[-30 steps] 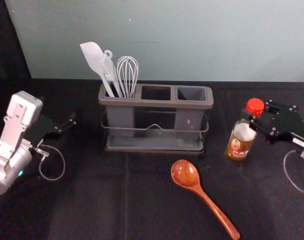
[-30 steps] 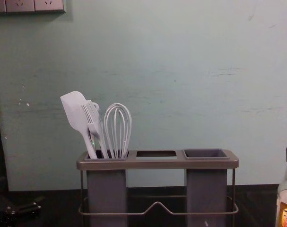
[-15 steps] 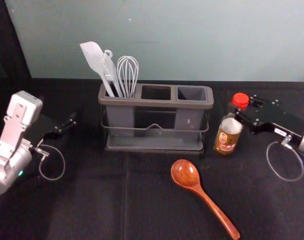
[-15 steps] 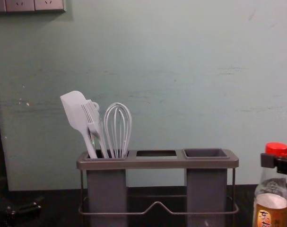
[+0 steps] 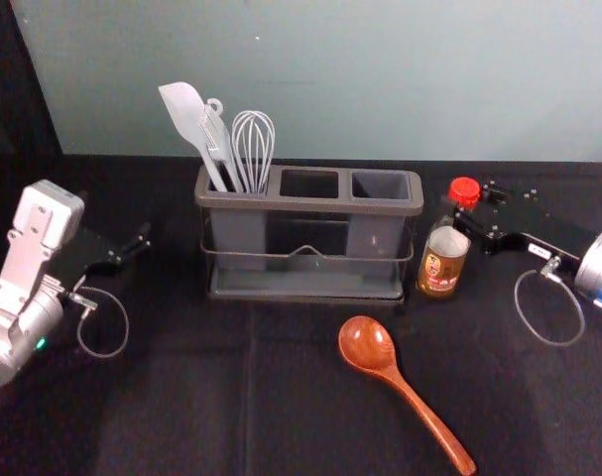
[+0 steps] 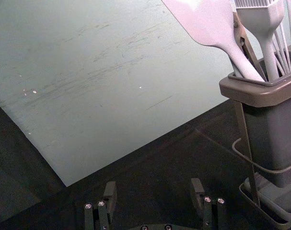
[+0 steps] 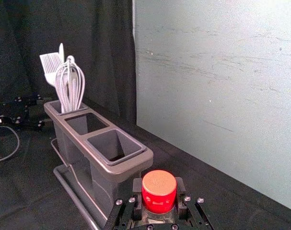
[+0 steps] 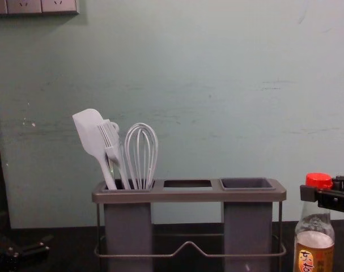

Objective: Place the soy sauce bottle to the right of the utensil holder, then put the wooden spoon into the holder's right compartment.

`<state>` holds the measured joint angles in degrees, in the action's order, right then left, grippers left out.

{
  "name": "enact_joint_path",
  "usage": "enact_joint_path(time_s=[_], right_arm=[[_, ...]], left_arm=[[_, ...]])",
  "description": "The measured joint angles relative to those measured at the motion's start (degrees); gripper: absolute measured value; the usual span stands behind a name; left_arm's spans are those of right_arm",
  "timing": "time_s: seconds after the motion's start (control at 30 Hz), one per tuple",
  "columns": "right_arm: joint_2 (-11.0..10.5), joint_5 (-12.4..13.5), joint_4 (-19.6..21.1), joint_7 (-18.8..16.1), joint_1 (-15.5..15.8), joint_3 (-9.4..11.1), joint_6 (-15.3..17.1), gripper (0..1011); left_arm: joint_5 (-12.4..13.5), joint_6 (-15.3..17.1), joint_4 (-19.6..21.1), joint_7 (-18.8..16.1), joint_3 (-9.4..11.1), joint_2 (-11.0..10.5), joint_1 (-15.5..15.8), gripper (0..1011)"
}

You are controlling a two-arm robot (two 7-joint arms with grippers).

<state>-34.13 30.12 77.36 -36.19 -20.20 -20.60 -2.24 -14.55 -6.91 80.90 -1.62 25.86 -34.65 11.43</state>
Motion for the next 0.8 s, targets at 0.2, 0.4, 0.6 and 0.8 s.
enact_joint_path(time_s=[0.2,0.4,0.6,0.8], right_arm=[[0.45,-0.09,-0.43,0.02,-0.5,-0.07,0.19,387],[0.9,-0.37,-0.75,0.11,-1.02,-0.2,0.38,386],[1.3,-0.64,-1.17,0.61,-1.41,-0.41,0.99,386],[1.49,-0.75,-1.5,0.97,-1.49,-0.44,1.42,387]], left_arm=[[0.0,0.0,0.0,0.0,0.0,0.0,0.01,1005],[0.0,0.0,0.0,0.0,0.0,0.0,0.0,1005],[0.0,0.0,0.0,0.0,0.0,0.0,0.0,1005],[0.0,0.0,0.0,0.0,0.0,0.0,0.0,1005]])
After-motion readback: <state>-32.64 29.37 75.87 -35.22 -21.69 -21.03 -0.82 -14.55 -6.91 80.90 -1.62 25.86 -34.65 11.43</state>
